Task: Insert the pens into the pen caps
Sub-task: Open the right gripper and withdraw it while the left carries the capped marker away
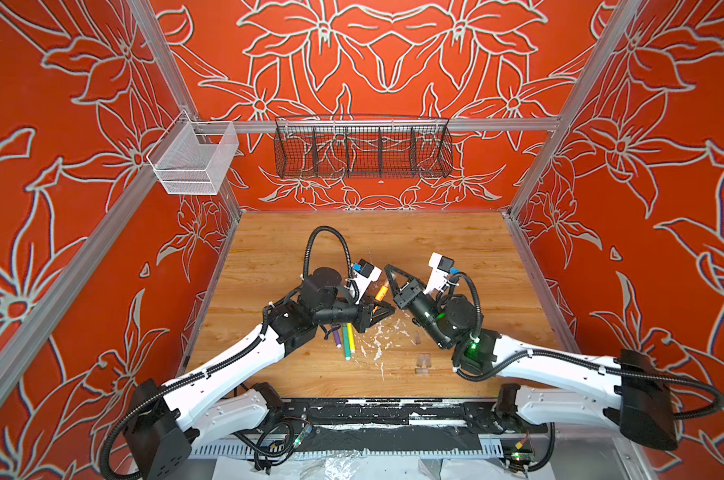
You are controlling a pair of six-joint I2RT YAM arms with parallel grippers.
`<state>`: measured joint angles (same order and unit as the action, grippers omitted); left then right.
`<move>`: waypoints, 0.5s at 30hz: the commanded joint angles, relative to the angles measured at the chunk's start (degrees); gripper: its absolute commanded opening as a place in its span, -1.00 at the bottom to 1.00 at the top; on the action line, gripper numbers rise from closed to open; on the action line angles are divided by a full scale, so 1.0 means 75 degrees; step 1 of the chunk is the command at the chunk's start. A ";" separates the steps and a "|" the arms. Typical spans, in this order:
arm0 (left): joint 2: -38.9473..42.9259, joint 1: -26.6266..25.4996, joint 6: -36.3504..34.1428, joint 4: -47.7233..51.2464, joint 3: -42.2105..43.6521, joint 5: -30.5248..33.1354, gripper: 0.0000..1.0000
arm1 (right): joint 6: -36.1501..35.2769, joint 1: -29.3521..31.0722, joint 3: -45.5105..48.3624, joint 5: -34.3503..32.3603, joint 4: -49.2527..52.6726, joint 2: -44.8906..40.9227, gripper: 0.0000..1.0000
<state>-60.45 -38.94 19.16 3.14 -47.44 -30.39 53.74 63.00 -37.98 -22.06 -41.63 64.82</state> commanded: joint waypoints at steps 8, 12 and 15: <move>0.0427 0.0902 0.0914 -0.1523 -0.0351 0.4086 -1.00 | -0.0675 0.1044 -0.0425 0.1606 0.3418 -0.0781 -0.71; 0.0454 0.0899 0.1376 -0.0622 0.0040 0.5096 -1.00 | -0.1101 0.0500 -0.0737 0.0926 0.5099 -0.1528 -0.44; 0.0693 0.0900 0.1837 -0.0019 0.0389 0.5859 -1.00 | -0.1156 -0.0234 -0.0628 0.0763 0.5940 -0.2087 -0.27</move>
<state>-56.66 -31.88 26.50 1.39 -46.59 -1.78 47.16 65.12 -43.09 -17.47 -9.78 51.94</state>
